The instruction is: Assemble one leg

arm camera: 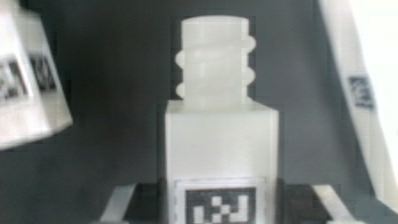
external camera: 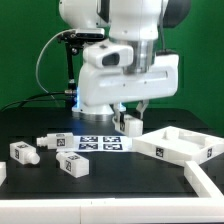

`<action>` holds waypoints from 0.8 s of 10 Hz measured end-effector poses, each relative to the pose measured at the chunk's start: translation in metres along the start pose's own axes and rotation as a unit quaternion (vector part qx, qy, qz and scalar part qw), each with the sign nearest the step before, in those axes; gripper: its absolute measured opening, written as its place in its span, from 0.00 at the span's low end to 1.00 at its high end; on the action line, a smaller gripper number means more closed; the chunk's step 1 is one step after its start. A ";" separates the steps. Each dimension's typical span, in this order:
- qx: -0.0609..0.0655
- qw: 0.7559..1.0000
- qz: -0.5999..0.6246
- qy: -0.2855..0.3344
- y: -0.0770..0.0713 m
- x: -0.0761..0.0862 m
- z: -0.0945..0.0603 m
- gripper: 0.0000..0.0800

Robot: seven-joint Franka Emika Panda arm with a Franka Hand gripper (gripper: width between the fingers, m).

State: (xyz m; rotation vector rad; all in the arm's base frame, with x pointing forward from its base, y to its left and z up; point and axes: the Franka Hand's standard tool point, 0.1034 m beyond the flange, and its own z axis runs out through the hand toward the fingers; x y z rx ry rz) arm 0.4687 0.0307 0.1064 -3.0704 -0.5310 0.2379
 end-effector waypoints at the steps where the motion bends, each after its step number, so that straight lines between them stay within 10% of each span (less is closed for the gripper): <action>1: 0.001 1.000 -0.003 -0.003 0.001 0.003 0.004 0.35; 4: 0.002 1.000 -0.001 -0.003 0.001 0.002 0.007 0.35; 8: 0.005 0.996 0.084 0.014 -0.009 -0.080 0.046 0.35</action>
Offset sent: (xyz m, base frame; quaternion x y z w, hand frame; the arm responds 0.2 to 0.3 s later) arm 0.0000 0.0000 0.0000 0.0000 0.0000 0.0000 1.0000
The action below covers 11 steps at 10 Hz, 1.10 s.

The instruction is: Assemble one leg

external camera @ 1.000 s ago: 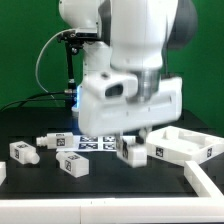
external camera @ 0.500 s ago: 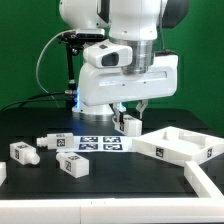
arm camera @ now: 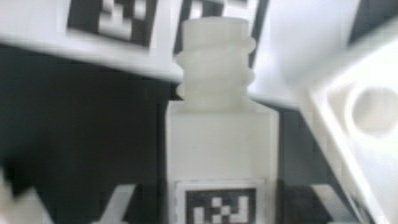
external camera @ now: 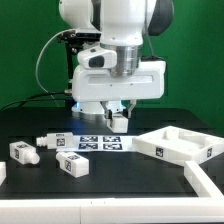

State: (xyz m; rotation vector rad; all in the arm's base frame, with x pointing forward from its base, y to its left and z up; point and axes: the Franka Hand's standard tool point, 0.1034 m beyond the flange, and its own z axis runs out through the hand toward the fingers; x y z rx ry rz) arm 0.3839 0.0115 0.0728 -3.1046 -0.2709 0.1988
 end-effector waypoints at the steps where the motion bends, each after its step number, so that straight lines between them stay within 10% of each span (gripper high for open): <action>1: 0.011 1.000 0.003 0.001 0.005 0.001 0.006 0.35; 10: 0.022 1.000 -0.006 -0.010 0.042 -0.013 0.037 0.35; 11: 0.022 1.000 -0.006 -0.011 0.042 -0.014 0.038 0.58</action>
Offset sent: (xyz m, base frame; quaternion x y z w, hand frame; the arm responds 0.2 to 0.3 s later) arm 0.0000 0.0000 0.0000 0.0000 0.0000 0.0000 1.0000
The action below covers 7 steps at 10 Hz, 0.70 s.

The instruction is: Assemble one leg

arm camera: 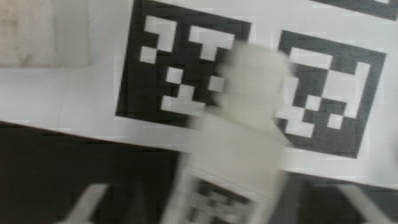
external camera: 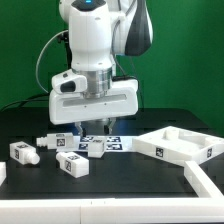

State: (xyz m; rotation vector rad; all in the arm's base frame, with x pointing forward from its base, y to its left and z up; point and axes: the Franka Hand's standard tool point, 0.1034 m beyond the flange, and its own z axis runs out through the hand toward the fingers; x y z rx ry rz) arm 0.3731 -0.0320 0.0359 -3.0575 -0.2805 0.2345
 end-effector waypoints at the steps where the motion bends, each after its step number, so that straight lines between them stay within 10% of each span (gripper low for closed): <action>1: 0.000 1.000 0.000 0.000 0.000 0.000 0.000 0.73; 7: -0.024 0.995 -0.099 0.009 -0.047 0.047 -0.042 0.81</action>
Offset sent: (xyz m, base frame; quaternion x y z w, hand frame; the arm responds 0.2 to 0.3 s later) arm 0.0458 0.0330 0.0466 -0.0462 -0.0206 -0.1371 0.9893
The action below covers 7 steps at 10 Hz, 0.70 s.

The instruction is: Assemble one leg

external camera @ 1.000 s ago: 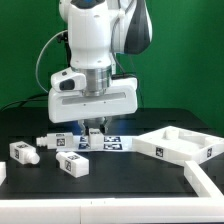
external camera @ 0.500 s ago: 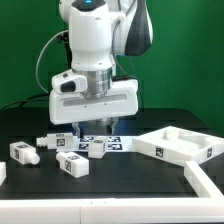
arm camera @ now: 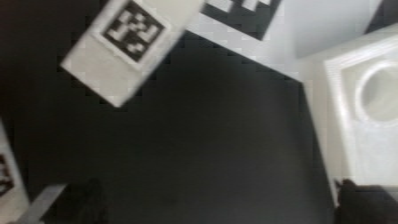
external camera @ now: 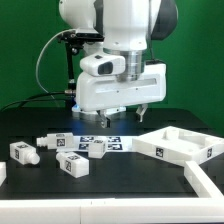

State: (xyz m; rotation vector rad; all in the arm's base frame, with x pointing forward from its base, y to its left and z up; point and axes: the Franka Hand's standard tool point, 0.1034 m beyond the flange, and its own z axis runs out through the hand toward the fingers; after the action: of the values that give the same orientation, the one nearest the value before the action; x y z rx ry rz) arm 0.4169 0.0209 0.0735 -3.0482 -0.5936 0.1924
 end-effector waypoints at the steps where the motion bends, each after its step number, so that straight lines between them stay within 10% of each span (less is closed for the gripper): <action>1: 0.000 1.000 0.003 -0.001 0.002 -0.002 0.001 0.81; 2: -0.006 1.000 -0.003 0.003 -0.005 0.003 0.001 0.81; 3: -0.038 0.998 -0.043 0.032 -0.030 0.017 0.006 0.81; 7: -0.067 0.984 -0.167 -0.006 -0.072 0.067 0.007 0.81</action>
Offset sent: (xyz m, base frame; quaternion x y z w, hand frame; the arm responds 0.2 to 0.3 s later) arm 0.0234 0.0669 -0.0163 -0.0911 0.0590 -0.1925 0.9753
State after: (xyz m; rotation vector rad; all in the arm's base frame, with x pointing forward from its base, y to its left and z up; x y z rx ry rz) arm 0.4505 0.1128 0.0630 -3.0096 -1.1457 0.1657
